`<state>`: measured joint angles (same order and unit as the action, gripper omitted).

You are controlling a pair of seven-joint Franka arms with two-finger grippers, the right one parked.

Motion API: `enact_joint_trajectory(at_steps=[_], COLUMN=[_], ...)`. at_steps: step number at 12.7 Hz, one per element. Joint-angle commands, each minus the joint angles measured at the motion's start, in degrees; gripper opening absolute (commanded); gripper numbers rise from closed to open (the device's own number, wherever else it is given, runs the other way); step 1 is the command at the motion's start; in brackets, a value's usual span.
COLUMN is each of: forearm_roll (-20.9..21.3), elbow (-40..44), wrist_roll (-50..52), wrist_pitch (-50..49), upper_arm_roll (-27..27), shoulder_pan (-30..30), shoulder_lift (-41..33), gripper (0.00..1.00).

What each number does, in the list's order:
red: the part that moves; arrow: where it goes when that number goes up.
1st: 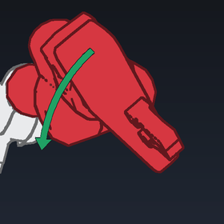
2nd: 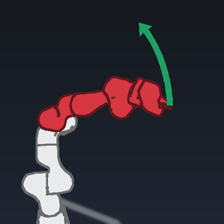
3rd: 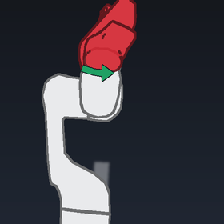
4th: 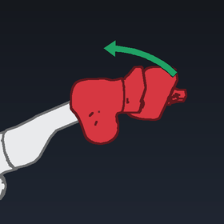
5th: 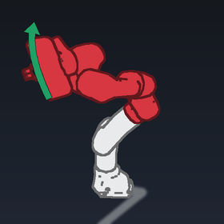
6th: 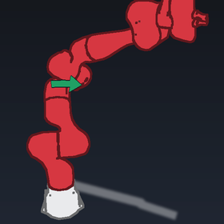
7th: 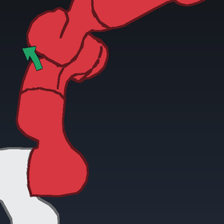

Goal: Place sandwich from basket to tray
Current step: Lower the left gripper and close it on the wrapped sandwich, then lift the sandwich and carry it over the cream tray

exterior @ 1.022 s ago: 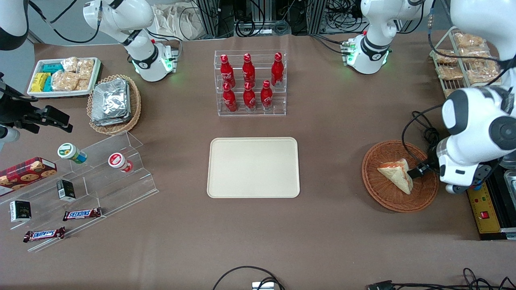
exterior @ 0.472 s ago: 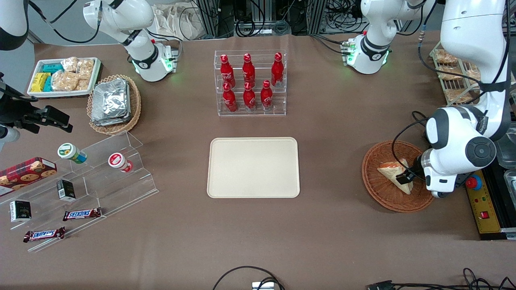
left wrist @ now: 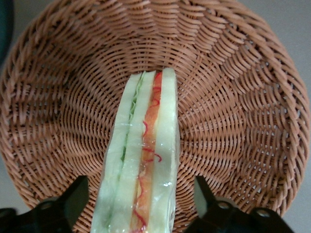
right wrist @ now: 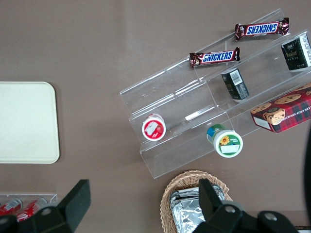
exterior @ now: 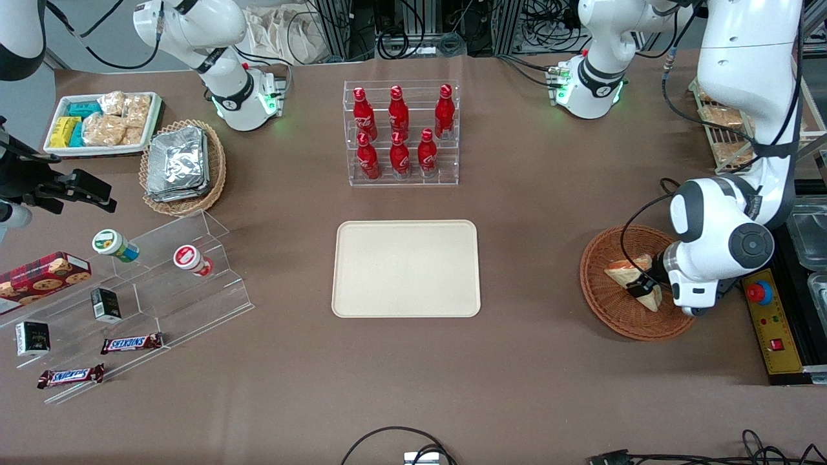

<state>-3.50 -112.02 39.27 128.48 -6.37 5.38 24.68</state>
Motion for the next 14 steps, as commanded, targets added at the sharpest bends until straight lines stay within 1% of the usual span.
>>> enact_joint_trajectory(at_steps=[1,3,4,5,8,10,11,12,13,14], forearm_roll=[-0.63,-0.63,-0.55,0.15,0.33,1.12,3.73,6.11,6.83,6.92], elbow=[-0.92,-0.83,-0.75,-0.74,-0.39,1.44,3.63,7.22,12.47,18.27], wrist_roll=[1.16,0.81,0.46,-0.67,-4.97,-10.23,-12.09,-11.93,-12.37,-12.72], wrist_pitch=[1.60,1.25,1.07,0.98,0.81,-3.12,-7.33,-13.20,-20.04,-26.90], upper_arm_roll=[-0.05,-0.05,-0.05,-0.05,0.21,0.48,0.56,1.26,3.71,5.99], shoulder_pan=[0.42,0.51,0.51,0.60,0.69,1.39,2.78,3.93,4.03,4.11], shoulder_lift=[0.36,0.19,0.02,-0.25,-3.31,-6.21,-7.44,-8.33,-8.42,-8.42], gripper=[0.67,0.41,0.21,0.09,0.11,0.13,0.22,0.21,0.17,0.16])
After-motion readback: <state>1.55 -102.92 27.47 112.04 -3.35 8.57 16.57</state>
